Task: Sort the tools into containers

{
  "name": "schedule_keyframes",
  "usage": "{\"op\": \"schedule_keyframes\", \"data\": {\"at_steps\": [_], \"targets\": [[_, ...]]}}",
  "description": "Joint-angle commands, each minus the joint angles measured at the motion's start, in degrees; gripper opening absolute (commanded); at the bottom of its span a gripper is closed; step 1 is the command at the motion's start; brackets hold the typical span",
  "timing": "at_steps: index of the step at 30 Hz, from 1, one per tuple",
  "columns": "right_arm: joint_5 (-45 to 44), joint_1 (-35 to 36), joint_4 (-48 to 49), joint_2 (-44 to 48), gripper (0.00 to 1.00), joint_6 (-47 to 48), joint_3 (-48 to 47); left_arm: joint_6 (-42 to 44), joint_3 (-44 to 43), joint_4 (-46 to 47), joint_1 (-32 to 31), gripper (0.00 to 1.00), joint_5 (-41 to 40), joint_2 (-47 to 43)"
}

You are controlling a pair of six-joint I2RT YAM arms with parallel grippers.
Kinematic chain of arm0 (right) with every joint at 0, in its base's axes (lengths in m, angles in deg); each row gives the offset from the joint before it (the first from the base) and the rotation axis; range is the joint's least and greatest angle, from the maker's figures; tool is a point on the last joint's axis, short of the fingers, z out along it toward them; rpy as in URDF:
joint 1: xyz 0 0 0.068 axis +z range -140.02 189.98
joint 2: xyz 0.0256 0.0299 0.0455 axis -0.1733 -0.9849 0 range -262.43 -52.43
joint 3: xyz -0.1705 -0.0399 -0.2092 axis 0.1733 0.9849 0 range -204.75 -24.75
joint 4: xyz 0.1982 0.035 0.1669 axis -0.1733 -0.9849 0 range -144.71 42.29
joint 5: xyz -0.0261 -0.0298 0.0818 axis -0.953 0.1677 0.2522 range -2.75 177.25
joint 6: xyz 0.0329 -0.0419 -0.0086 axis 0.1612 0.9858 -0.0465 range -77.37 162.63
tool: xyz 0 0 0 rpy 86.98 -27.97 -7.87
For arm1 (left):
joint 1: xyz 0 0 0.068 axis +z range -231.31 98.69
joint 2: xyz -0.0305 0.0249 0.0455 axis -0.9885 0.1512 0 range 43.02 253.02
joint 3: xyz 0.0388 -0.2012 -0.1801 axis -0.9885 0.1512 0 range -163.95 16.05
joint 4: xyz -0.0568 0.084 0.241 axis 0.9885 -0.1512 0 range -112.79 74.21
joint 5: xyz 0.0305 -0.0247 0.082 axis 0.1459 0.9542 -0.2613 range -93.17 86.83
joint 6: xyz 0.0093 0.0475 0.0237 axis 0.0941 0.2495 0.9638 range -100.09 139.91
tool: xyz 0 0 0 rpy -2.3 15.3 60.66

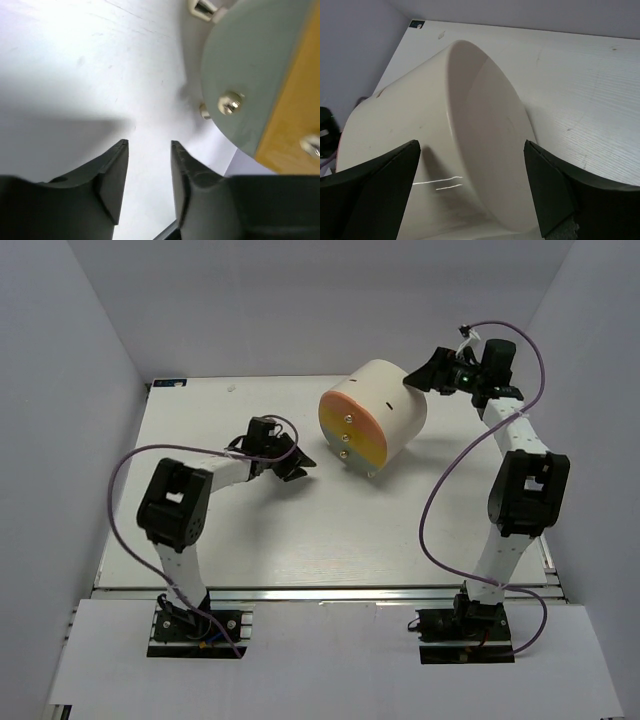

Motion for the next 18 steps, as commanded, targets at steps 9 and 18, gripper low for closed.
{"op": "schedule_keyframes", "data": {"at_steps": [9, 18], "targets": [[-16.46, -7.61, -17.43, 14.25, 0.89, 23.35, -9.55, 22.23, 6.69, -4.85, 2.07, 0.79, -4.68, -30.22], [-22.02, -1.72, -25.99, 39.55, 0.90, 31.74, 22.67, 30.24, 8.72, -8.27, 1.98, 0.98, -1.85, -44.72]]}}
